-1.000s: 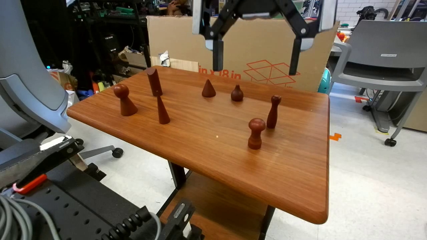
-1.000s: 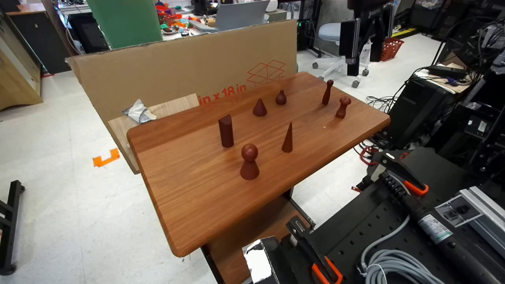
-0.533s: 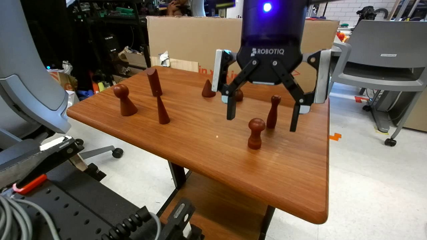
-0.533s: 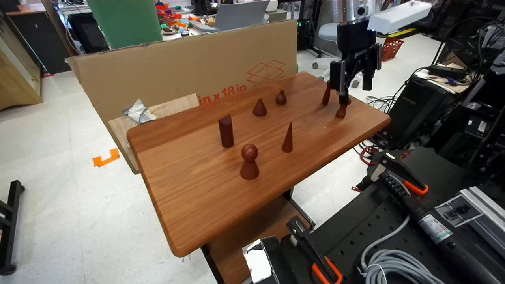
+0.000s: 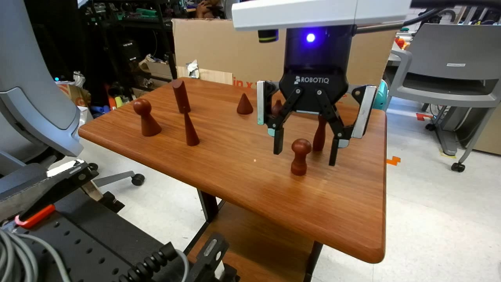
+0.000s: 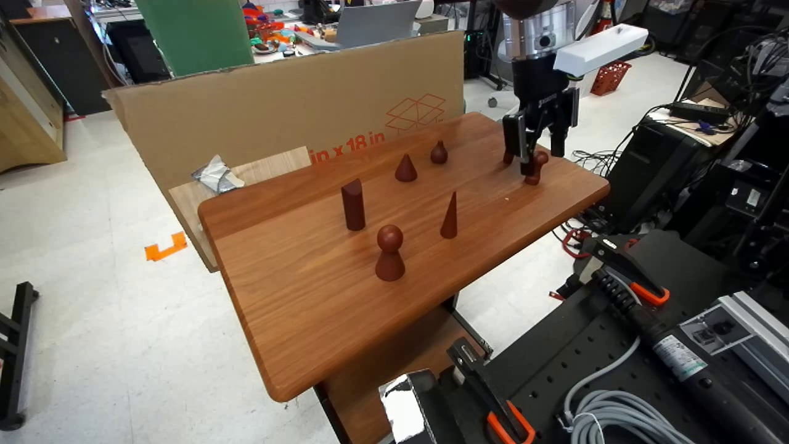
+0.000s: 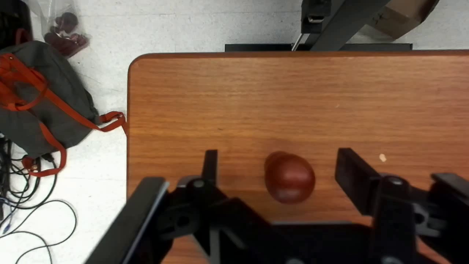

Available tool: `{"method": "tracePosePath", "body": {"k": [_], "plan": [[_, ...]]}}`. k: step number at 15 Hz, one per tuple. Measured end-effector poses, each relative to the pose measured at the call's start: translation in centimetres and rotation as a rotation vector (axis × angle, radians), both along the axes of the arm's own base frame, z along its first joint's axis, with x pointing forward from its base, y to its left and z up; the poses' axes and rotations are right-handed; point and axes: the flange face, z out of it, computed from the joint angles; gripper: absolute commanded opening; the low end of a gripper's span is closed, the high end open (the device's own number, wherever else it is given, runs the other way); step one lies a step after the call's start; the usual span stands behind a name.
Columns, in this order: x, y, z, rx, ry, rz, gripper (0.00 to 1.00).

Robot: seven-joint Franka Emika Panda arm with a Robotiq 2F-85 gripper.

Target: Move the right front brown object to the left

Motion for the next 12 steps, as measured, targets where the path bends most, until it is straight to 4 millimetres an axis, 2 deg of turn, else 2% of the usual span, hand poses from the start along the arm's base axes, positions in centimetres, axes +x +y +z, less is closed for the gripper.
{"method": "tracePosePath", "body": {"k": [5,6,12], "plan": [[0.6,0.0,0.4,-0.005,-0.015,-0.006,0.12],[0.7,0.0,0.5,-0.007,-0.018,-0.009,0.07],[1.4,0.0,1.2,-0.017,-0.04,-0.027,0.08]]}}
